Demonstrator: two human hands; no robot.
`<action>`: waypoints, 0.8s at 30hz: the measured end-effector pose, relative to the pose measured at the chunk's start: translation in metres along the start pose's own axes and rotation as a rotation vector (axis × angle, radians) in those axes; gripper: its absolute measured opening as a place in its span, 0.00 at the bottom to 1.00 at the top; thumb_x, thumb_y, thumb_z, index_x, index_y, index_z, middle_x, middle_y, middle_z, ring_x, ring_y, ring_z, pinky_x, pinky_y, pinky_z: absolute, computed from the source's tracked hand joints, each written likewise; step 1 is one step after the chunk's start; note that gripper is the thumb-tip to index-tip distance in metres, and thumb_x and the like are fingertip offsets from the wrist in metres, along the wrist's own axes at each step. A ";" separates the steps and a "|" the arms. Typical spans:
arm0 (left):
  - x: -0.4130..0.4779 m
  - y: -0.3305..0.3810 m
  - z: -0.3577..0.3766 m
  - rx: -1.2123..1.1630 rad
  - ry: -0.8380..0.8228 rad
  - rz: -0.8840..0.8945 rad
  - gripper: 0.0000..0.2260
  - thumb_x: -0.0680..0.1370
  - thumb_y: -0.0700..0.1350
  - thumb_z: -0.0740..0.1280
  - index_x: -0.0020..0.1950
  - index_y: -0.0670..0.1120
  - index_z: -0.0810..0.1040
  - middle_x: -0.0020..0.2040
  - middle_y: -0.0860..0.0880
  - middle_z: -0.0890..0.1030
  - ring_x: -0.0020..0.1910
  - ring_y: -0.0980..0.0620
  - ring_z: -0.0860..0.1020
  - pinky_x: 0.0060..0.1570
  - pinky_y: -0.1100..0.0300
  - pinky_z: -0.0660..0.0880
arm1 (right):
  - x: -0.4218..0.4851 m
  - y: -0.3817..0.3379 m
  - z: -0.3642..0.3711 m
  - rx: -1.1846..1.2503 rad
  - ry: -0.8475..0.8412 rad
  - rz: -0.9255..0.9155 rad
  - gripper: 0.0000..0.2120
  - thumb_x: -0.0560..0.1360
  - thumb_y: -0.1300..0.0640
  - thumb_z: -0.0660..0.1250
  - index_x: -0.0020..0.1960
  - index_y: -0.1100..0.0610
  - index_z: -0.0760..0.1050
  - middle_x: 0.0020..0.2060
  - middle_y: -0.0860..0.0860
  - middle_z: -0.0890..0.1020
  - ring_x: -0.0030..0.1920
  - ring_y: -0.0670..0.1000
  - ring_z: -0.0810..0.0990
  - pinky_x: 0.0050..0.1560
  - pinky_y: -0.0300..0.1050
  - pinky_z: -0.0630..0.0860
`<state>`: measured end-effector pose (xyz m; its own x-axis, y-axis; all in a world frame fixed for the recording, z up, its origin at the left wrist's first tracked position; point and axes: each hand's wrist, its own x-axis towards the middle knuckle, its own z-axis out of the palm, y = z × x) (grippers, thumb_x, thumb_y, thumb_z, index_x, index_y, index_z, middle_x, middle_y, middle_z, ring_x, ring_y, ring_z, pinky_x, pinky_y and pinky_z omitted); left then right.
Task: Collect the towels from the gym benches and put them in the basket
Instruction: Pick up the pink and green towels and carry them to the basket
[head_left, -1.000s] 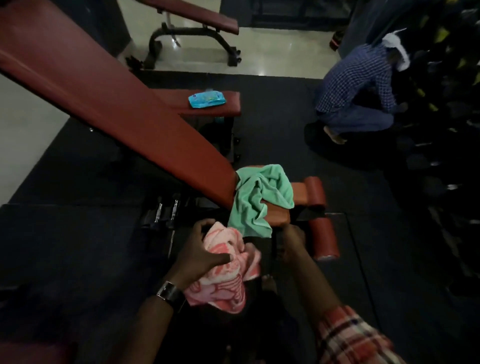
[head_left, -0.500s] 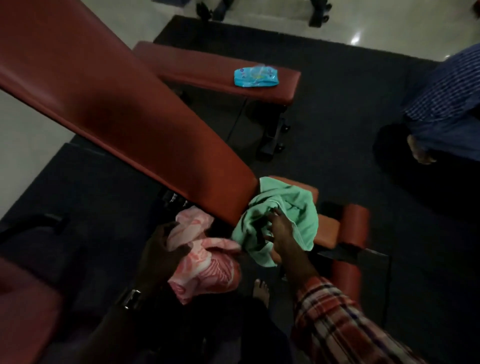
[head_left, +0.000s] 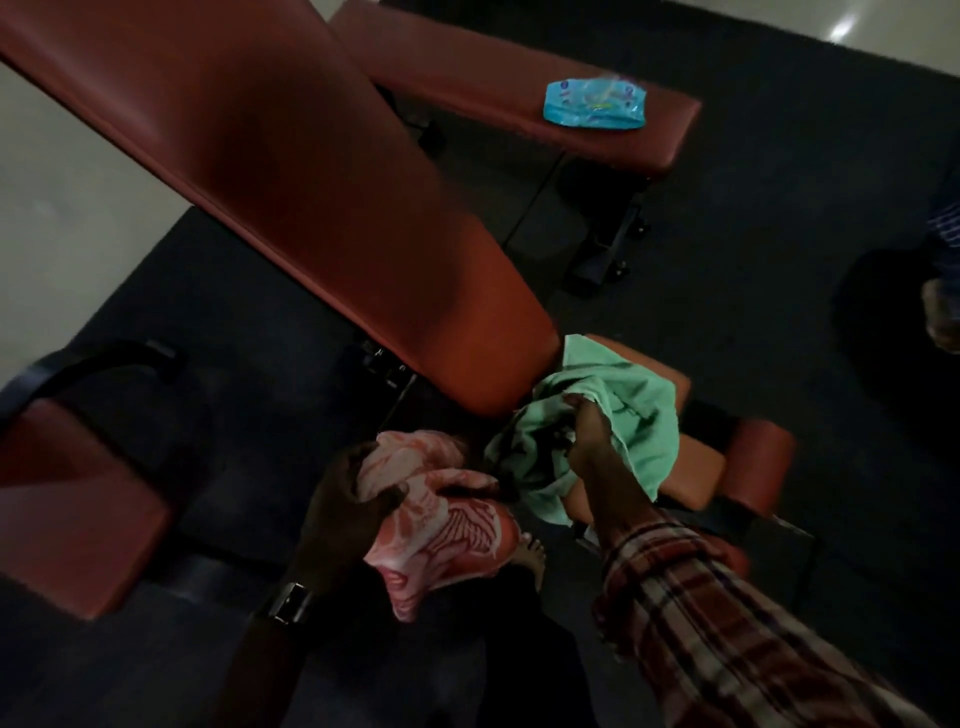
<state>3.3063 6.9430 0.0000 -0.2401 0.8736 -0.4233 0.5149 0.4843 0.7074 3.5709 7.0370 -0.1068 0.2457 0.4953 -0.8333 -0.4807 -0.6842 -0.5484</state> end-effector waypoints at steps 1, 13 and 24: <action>-0.003 -0.002 -0.003 -0.006 0.007 -0.022 0.26 0.71 0.41 0.78 0.66 0.48 0.74 0.60 0.51 0.78 0.57 0.53 0.78 0.54 0.54 0.76 | -0.004 0.000 0.000 -0.001 -0.018 -0.024 0.11 0.77 0.55 0.62 0.52 0.60 0.79 0.47 0.58 0.82 0.49 0.58 0.80 0.53 0.54 0.78; -0.097 -0.059 -0.085 -0.222 0.275 0.058 0.26 0.72 0.33 0.74 0.69 0.40 0.71 0.61 0.48 0.76 0.59 0.51 0.75 0.60 0.55 0.73 | -0.154 0.063 0.064 -0.192 -0.308 -0.443 0.03 0.72 0.66 0.72 0.44 0.66 0.81 0.45 0.61 0.82 0.47 0.56 0.78 0.62 0.59 0.75; -0.305 -0.201 -0.222 -0.450 0.542 0.011 0.23 0.75 0.31 0.65 0.53 0.60 0.83 0.49 0.62 0.85 0.50 0.62 0.82 0.50 0.62 0.76 | -0.394 0.210 0.139 -0.150 -1.053 -0.132 0.10 0.69 0.62 0.68 0.39 0.57 0.65 0.39 0.57 0.72 0.45 0.59 0.74 0.54 0.56 0.72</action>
<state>3.0930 6.5901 0.1122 -0.6731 0.7229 -0.1562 0.1573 0.3463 0.9248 3.2563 6.7724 0.1155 -0.5964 0.7333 -0.3264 -0.3772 -0.6150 -0.6925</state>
